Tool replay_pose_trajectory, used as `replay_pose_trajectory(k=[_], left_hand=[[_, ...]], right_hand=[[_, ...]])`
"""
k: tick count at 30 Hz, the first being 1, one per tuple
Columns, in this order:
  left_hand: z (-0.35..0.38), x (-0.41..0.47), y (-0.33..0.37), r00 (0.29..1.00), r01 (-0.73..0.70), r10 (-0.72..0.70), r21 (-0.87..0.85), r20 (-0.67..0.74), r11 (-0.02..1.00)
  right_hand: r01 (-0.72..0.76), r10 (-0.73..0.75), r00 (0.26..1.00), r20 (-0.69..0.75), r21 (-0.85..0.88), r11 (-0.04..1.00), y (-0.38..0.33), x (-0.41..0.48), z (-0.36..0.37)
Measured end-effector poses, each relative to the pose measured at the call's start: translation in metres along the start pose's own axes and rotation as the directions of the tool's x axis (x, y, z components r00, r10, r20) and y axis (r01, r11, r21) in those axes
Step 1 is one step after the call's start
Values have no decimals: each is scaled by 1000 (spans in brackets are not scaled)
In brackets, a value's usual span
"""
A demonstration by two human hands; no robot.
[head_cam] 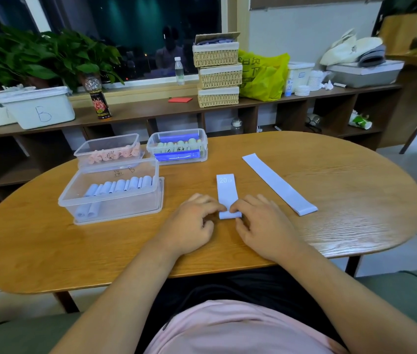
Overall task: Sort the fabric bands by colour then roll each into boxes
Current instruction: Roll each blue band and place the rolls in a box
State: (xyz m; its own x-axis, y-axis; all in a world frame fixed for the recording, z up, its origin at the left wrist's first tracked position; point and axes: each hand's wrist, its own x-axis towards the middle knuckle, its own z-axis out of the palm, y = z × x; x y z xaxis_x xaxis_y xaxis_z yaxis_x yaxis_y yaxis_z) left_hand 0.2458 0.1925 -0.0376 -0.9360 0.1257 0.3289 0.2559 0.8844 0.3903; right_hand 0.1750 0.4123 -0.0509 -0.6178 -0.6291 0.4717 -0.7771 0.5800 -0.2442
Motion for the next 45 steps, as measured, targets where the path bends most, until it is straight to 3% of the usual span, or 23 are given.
replay_pose_trajectory(k=[5, 11, 20, 25, 37, 41, 45], left_hand=[[2, 3, 1, 998, 36, -39, 62, 42, 997], [-2, 0, 5, 999, 37, -36, 27, -28, 999], [-1, 10, 0, 995, 53, -51, -10, 91, 999], [-1, 35, -10, 981, -4, -11, 77, 194, 997], [4, 34, -15, 979, 15, -28, 67, 200, 998], [4, 30, -15, 998, 40, -37, -45, 58, 998], [4, 20, -14, 997, -44, 42, -24, -57, 999]], right_hand=[[-56, 57, 998, 28, -42, 998, 0, 1, 2], [-76, 79, 996, 46, -64, 995, 2, 10, 4], [-66, 67, 998, 18, -59, 996, 5, 14, 6], [-39, 40, 999, 12, -50, 998, 3, 12, 4], [-53, 54, 998, 15, -63, 997, 6, 12, 7], [-47, 51, 997, 51, -84, 995, 9, 18, 5], [-21, 32, 990, 140, -80, 997, 13, 27, -1]])
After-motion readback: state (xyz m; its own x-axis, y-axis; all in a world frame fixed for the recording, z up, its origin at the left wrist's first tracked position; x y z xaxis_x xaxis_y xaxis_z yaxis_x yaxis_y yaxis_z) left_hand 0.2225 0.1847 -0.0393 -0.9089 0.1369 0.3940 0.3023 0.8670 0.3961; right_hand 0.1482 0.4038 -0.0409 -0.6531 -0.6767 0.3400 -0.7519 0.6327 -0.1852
